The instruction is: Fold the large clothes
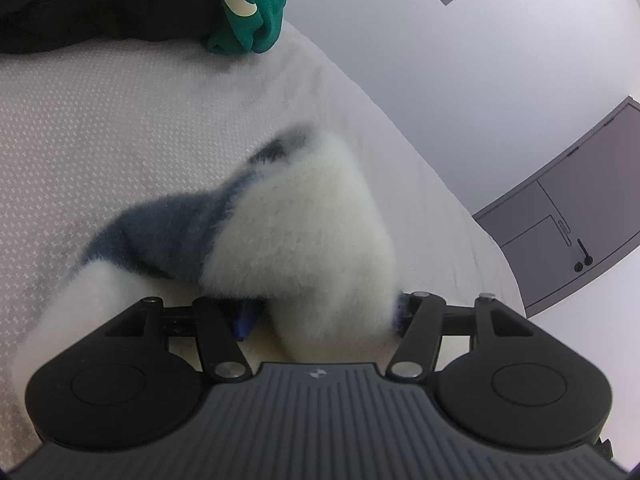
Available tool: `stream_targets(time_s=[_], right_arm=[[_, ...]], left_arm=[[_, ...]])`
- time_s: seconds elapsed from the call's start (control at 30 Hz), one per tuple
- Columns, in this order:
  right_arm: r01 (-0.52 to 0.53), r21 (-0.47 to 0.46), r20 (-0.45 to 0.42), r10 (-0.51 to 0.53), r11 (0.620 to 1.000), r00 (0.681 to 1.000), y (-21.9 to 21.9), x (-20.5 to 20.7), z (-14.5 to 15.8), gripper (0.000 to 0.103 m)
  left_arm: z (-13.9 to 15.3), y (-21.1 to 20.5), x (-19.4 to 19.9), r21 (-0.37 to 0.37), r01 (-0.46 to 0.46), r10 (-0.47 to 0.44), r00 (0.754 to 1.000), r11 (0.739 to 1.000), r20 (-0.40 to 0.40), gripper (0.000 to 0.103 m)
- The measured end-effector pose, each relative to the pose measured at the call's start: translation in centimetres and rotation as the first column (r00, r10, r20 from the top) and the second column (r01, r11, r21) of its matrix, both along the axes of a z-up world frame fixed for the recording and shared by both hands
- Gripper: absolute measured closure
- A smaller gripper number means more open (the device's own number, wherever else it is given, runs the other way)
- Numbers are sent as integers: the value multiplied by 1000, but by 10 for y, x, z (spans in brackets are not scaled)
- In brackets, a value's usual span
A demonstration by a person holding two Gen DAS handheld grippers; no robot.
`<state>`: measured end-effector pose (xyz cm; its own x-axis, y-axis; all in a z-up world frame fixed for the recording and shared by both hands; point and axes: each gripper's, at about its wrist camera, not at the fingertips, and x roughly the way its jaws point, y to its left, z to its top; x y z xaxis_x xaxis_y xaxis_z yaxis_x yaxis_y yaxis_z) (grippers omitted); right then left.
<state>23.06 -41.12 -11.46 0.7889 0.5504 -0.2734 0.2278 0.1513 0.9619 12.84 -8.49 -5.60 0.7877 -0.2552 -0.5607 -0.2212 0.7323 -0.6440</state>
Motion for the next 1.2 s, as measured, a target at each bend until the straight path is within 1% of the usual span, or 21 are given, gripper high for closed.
stream_targets(time_s=[0.07,0.2,0.23,0.3,0.37,0.43,0.5,0.6,0.63,0.7,0.77,0.83,0.87,0.93,1.0,1.07,1.1,1.17,1.2], right_arm=[[-11,-3,4,11,1000,1000,-3,-8,-1,35],[-39,-8,3,39,999,999,-9,-17,5,35],[-51,-19,4,51,999,999,-9,-19,7,35],[-81,-83,5,81,993,997,-12,-26,13,35],[-94,-139,5,95,986,995,-14,-33,19,34],[-107,-146,-1,108,983,994,-15,-38,20,35],[-128,-183,-4,129,975,992,-14,-42,23,35],[-170,-286,3,178,943,984,-5,-49,36,34],[-180,-326,17,196,928,981,-1,-53,42,32],[-197,-405,42,233,893,971,10,-61,53,32],[-214,-470,76,281,857,957,22,-66,63,31],[-209,-537,103,310,817,945,33,-70,71,31],[-204,-576,109,322,792,940,38,-70,74,31],[-181,-663,118,341,726,933,48,-67,79,31],[-162,-741,110,357,651,928,59,-61,81,32],[-150,-798,99,372,584,923,70,-51,80,33],[-142,-816,98,376,561,921,74,-44,79,33],[-115,-847,108,379,518,919,81,-35,77,33],[-106,-856,111,380,507,919,83,-30,75,33]], left_arm=[[7,0,-3,19,27,-27,1000,999,0,38],[17,4,-13,15,79,-79,997,997,-4,36],[19,6,-18,13,88,-88,996,996,-7,34],[23,11,-25,12,102,-102,995,995,-6,30],[30,16,-38,27,98,-98,995,995,8,21],[35,19,-53,35,89,-90,995,995,30,15],[39,18,-64,55,88,-90,995,995,42,15],[46,9,-73,112,92,-99,994,989,55,15],[48,3,-73,135,100,-109,992,986,62,15],[54,-9,-73,184,123,-140,987,975,80,15],[58,-22,-68,253,133,-160,983,958,92,15],[59,-36,-58,319,143,-181,979,937,93,15],[58,-42,-53,340,147,-189,977,929,94,15],[55,-52,-40,375,154,-200,976,914,87,15],[50,-57,-30,400,156,-203,976,903,78,15],[44,-61,-19,414,157,-200,978,897,63,15],[40,-62,-14,428,158,-199,979,890,52,15],[33,-65,0,485,165,-201,979,859,22,15],[30,-65,6,501,170,-200,980,849,7,15]])
